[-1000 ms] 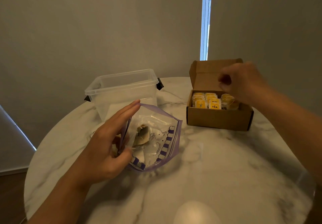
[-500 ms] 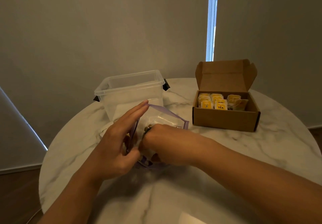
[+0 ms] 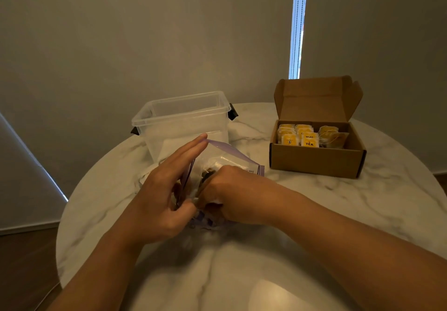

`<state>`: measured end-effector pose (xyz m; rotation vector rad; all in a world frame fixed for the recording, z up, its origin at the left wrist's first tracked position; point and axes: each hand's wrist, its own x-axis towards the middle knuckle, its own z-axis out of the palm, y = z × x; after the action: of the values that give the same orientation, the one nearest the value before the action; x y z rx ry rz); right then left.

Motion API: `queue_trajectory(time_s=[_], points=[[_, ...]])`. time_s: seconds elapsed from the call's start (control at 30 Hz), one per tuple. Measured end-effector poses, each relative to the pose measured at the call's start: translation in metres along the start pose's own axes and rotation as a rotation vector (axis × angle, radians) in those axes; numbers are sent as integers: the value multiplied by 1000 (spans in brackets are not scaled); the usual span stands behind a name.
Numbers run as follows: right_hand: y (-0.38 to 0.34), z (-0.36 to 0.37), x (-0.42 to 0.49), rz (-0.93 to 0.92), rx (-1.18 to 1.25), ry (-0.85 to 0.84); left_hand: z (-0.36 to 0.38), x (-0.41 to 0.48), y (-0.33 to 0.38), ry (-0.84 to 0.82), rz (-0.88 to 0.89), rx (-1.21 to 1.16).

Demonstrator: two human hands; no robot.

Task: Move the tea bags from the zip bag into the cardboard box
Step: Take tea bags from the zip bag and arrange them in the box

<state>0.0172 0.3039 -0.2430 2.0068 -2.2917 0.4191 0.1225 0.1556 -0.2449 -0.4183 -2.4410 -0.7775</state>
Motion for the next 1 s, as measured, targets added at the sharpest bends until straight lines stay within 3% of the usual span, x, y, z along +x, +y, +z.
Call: queue_trajectory(time_s=[0.37,0.7,0.87,1.0], points=[[4,-39,-33,200,288,219,0,-1,1,-3,-26,-8],[18,-59,-47,182,766,311,0,-1,2,8,-10,3],[40,-75,-62,188,914,576,1,-1,2,16,-1,1],[66,-85,-76,333,864,822,1,-2,0,16,-10,-1]])
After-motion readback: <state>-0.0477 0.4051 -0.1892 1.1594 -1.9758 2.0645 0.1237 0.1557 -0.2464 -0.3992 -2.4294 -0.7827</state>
